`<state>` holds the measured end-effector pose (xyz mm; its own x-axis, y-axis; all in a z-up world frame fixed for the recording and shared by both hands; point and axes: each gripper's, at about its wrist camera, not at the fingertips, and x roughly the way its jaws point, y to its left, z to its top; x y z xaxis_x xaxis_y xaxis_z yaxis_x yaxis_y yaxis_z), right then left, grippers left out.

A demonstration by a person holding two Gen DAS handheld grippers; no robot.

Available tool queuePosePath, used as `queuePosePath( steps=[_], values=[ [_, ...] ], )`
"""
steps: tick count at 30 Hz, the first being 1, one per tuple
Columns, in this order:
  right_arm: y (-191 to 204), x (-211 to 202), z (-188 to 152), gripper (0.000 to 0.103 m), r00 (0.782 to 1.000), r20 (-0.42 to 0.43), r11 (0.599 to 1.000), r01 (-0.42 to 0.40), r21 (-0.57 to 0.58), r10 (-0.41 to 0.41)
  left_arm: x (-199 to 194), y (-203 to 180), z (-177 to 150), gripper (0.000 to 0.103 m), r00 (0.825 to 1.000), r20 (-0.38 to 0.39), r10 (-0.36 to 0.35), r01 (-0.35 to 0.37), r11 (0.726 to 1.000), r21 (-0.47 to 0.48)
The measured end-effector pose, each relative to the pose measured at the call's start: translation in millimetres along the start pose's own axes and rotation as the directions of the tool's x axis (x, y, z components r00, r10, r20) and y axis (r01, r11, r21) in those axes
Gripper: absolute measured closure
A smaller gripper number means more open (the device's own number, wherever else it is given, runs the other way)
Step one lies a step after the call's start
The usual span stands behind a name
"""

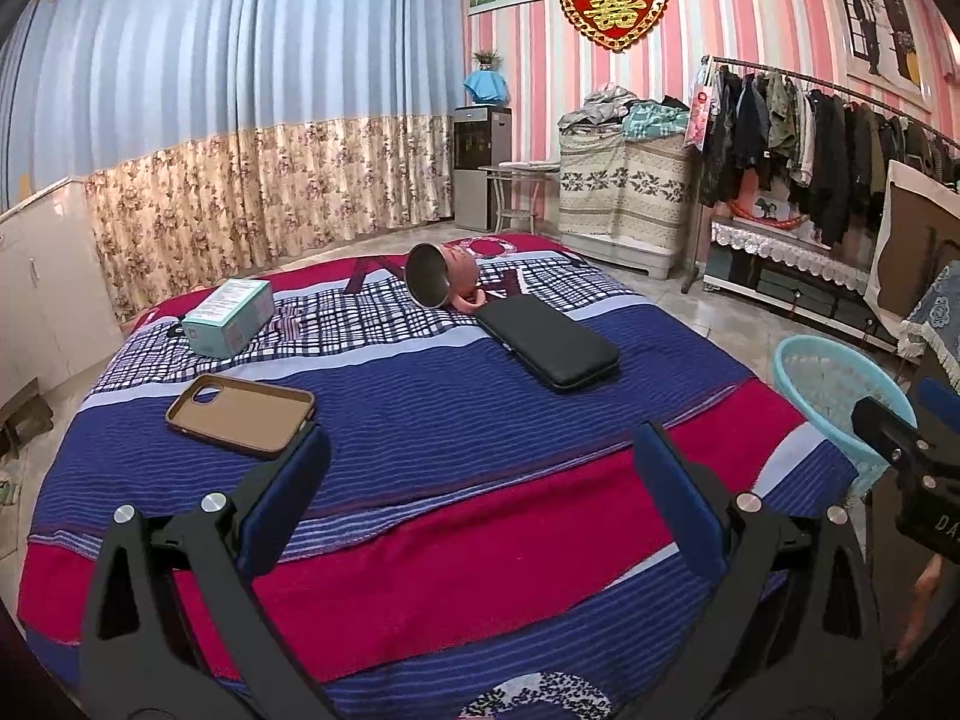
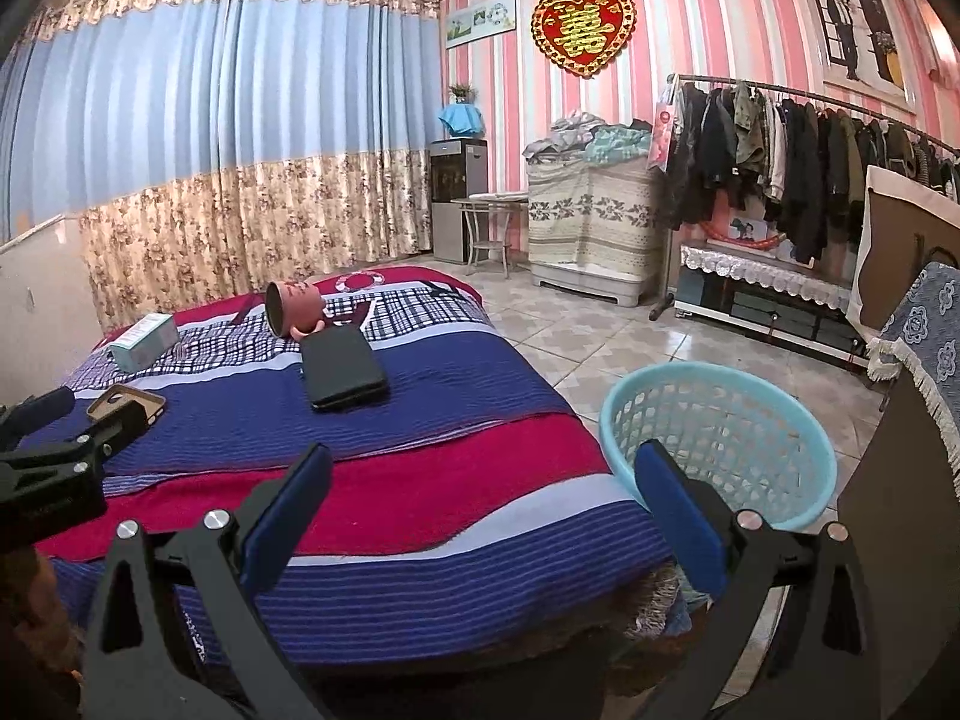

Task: Collect trash

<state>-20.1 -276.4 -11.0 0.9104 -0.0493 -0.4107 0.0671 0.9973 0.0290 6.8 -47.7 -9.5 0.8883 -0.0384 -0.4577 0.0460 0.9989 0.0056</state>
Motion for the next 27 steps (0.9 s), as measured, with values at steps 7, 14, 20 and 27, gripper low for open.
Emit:
queuePosePath(
  steps=[7, 14, 20, 27],
  values=[
    [2.9, -1.2, 0.8, 0.004, 1.0, 0.011, 1.0, -0.001, -0.013, 0.001, -2.4, -4.0, -2.5, 0.005, 1.0, 0.015, -0.009, 0.009, 1.0, 0.012],
    [3.5, 0.7, -0.1, 0.004, 1.0, 0.01, 1.0, -0.003, -0.016, 0.003, -3.2, -4.5, -2.3, 0.005, 1.0, 0.018, -0.015, 0.015, 1.0, 0.012],
    [3.9, 1.2, -0.4, 0.004, 1.0, 0.012, 1.0, -0.002, -0.018, 0.002, -3.9, -5.8, -1.0, 0.005, 1.0, 0.023, -0.011, 0.011, 1.0, 0.01],
    [4.2, 0.8, -0.7, 0.004, 1.0, 0.016, 1.0, 0.004, -0.015, -0.004, -4.2, -4.6, -0.6, 0.005, 1.0, 0.026, -0.012, 0.011, 1.0, 0.008]
  ],
)
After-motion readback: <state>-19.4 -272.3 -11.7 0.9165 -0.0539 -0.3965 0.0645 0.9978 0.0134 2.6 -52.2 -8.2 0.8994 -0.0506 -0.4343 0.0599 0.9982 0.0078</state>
